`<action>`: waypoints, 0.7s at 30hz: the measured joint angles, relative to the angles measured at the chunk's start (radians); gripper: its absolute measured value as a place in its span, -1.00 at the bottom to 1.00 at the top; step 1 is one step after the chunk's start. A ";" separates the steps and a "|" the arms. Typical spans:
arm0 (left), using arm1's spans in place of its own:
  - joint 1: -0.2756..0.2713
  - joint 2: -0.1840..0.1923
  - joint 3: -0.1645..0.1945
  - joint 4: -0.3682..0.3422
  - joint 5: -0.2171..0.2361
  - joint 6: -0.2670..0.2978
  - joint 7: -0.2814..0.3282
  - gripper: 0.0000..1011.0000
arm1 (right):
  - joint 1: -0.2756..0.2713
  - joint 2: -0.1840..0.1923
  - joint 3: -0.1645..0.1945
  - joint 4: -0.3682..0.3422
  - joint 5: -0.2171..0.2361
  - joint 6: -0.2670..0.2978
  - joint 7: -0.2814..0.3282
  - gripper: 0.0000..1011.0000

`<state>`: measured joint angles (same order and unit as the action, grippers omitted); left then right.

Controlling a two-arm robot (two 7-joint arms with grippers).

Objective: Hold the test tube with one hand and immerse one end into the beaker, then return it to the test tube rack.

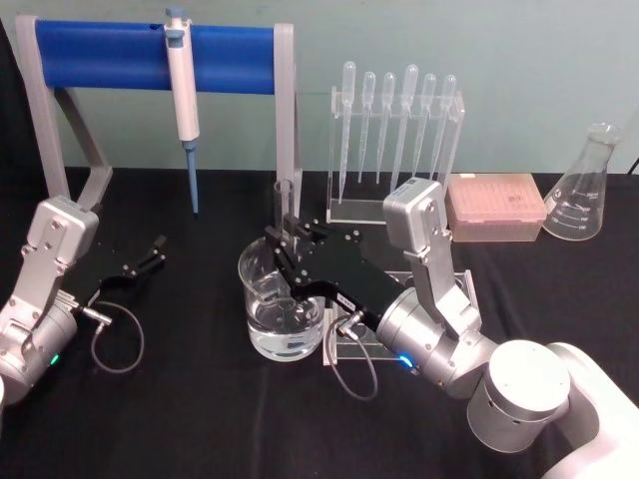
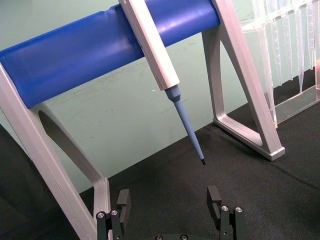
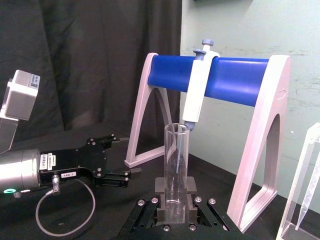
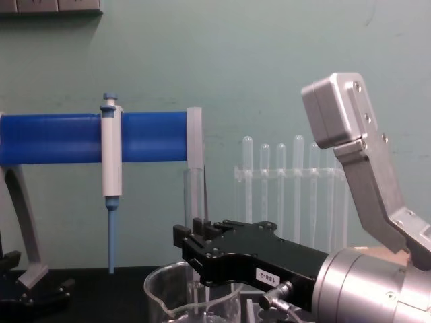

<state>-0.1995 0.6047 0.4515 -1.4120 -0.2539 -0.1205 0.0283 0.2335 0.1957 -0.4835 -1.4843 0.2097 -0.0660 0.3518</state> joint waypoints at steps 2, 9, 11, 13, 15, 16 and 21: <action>0.000 0.000 0.000 0.000 0.000 0.000 0.000 0.98 | 0.000 0.000 0.000 0.000 0.000 0.000 0.000 -0.55; 0.000 0.000 0.000 0.000 0.000 0.000 0.000 0.98 | 0.000 0.001 -0.001 0.000 0.001 -0.001 0.000 -0.55; 0.000 0.000 0.000 0.000 0.000 0.000 0.000 0.98 | 0.000 0.001 -0.001 0.000 0.001 -0.001 0.000 -0.55; 0.000 0.000 0.000 0.000 0.000 0.000 0.000 0.98 | 0.000 0.001 -0.001 0.000 0.001 -0.001 0.000 -0.55; 0.000 0.000 0.000 0.000 0.000 0.000 0.000 0.98 | 0.000 0.001 -0.001 0.000 0.001 -0.001 0.000 -0.55; 0.000 0.000 0.000 0.000 0.000 0.000 0.000 0.98 | 0.000 0.001 -0.001 0.000 0.001 -0.001 0.000 -0.55; 0.000 0.000 0.000 0.000 0.000 0.000 0.000 0.98 | 0.000 0.001 -0.001 0.000 0.001 -0.001 0.000 -0.55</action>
<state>-0.1995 0.6047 0.4514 -1.4120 -0.2539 -0.1205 0.0283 0.2336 0.1963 -0.4840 -1.4842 0.2112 -0.0674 0.3515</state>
